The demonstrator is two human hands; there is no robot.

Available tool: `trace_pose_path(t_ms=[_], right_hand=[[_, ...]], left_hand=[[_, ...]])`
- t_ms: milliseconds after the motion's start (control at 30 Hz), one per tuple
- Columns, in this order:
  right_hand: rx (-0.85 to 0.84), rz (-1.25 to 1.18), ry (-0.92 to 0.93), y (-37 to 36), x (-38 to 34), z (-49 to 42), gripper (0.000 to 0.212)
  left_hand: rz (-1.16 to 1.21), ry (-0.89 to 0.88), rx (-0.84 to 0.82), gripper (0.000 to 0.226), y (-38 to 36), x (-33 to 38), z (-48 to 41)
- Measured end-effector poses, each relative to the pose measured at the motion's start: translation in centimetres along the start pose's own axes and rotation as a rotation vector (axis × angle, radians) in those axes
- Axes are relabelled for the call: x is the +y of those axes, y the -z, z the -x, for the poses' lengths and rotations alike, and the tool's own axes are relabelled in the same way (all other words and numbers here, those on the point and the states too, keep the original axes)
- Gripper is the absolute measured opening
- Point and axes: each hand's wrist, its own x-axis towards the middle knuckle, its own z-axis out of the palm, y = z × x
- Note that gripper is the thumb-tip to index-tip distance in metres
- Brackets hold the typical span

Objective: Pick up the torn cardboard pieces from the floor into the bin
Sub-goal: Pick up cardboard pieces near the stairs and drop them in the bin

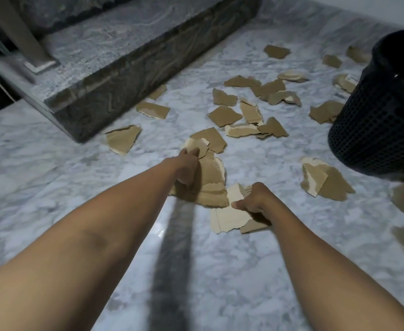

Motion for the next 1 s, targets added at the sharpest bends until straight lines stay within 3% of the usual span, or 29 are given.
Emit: trace_pose_path(t_ms=[67, 167, 233, 367, 533, 600, 667, 867, 1000], right_hand=[[-0.027, 0.005, -0.009, 0.2, -0.2, 0.1, 0.066], [-0.019, -0.007, -0.003, 0.3, -0.3, 0.7, 0.061], [-0.003, -0.025, -0.002, 0.2, -0.2, 1.1, 0.065], [0.001, -0.032, 0.033, -0.3, 0.7, 2.5, 0.07], [0.053, 0.033, 0.094, -1.1, 1.0, 4.2, 0.071], [0.063, 0.017, 0.104, -0.6, 0.7, 4.8, 0.063], [0.088, -0.003, 0.086, 0.2, 0.6, 5.1, 0.061], [0.176, -0.195, 0.068, 2.9, -0.5, 4.1, 0.052], [0.154, -0.363, 0.128, 2.7, -2.8, 3.9, 0.045]], left_hand=[[-0.034, 0.009, 0.043, 0.1, -0.4, 0.0, -0.2], [-0.051, -0.065, 0.189, 0.05, -1.3, 0.8, 2.1], [-0.058, -0.111, 0.242, 0.03, -2.1, 1.2, 4.5], [-0.061, -0.137, 0.188, 0.031, -3.7, 1.5, 7.4], [-0.078, -0.172, 0.204, 0.056, -5.3, 0.5, 7.6], [-0.063, -0.176, 0.175, 0.044, -5.0, 0.6, 8.1], [0.087, -0.163, 0.152, 0.033, -4.6, 0.4, 8.5], [0.846, -0.016, 0.093, 0.049, -2.7, -5.9, 10.3], [1.266, 0.179, 0.244, 0.041, -3.6, -9.1, 10.9]])
